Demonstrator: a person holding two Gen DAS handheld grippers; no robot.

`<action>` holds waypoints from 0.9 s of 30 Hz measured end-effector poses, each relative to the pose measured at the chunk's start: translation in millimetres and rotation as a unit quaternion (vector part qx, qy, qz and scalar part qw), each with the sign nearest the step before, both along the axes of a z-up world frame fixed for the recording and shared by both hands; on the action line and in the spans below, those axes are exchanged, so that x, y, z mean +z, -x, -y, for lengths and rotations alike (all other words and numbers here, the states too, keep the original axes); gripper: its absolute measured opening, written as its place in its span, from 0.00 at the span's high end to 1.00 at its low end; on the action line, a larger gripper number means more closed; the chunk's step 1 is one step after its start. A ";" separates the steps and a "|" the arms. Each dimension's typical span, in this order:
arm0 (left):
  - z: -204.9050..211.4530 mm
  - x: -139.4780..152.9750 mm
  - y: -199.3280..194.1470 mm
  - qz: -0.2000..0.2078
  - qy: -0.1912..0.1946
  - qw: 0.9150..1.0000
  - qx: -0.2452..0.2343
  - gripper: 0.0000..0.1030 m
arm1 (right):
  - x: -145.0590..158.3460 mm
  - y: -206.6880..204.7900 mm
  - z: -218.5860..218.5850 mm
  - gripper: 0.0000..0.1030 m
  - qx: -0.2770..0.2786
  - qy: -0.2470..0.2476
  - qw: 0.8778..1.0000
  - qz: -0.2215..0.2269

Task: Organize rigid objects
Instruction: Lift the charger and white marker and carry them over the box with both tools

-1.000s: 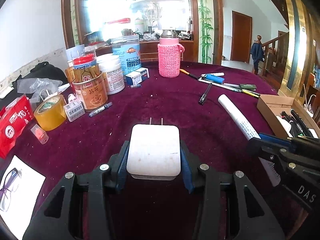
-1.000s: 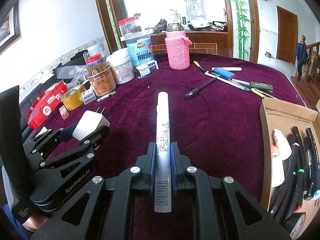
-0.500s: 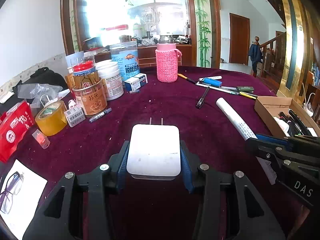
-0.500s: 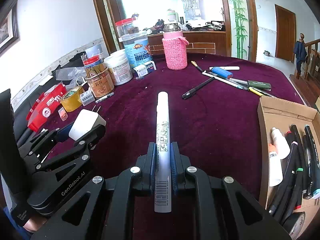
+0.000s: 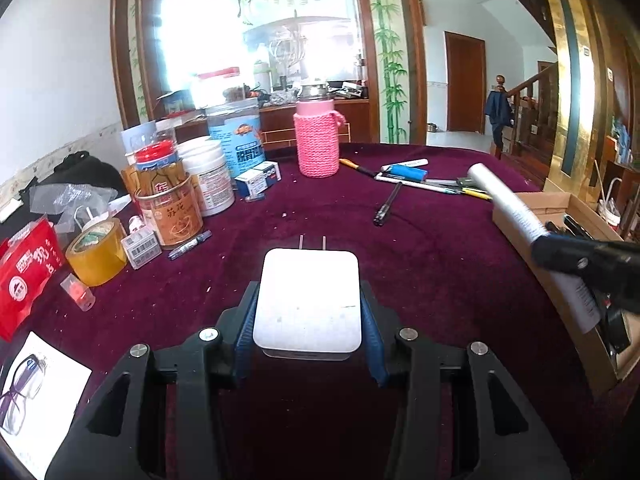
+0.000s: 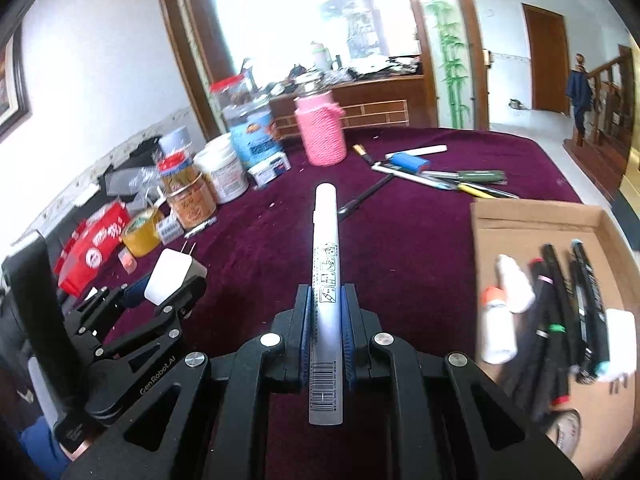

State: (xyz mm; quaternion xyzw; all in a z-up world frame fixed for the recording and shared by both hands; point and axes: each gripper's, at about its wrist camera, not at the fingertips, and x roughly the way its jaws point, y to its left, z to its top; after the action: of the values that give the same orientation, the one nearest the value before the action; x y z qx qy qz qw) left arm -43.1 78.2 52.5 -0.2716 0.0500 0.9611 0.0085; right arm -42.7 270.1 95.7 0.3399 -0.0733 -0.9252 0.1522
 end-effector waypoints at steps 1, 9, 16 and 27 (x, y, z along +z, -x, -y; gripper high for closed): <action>-1.5 0.7 -1.6 -0.002 -0.001 1.000 -0.004 0.57 | 0.3 -2.6 -7.0 0.88 -0.009 0.004 1.000 0.000; -15.1 3.7 -11.3 -0.013 0.011 1.000 -0.019 0.57 | -1.8 -22.5 -47.5 0.88 -0.053 0.031 0.998 0.002; -20.4 9.6 -18.2 -0.028 0.021 0.999 -0.020 0.57 | -3.6 -34.3 -66.5 0.88 -0.074 0.040 0.996 0.003; -37.8 28.1 -30.8 -0.036 0.016 0.998 -0.043 0.57 | 4.0 -45.7 -95.1 0.88 -0.099 0.054 0.994 -0.011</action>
State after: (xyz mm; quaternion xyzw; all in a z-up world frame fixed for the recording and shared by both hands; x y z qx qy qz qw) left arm -12.2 116.1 80.7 -0.2345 0.0775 0.9680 0.0441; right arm 3.0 365.2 99.7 0.3121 -0.1543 -0.9341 0.0787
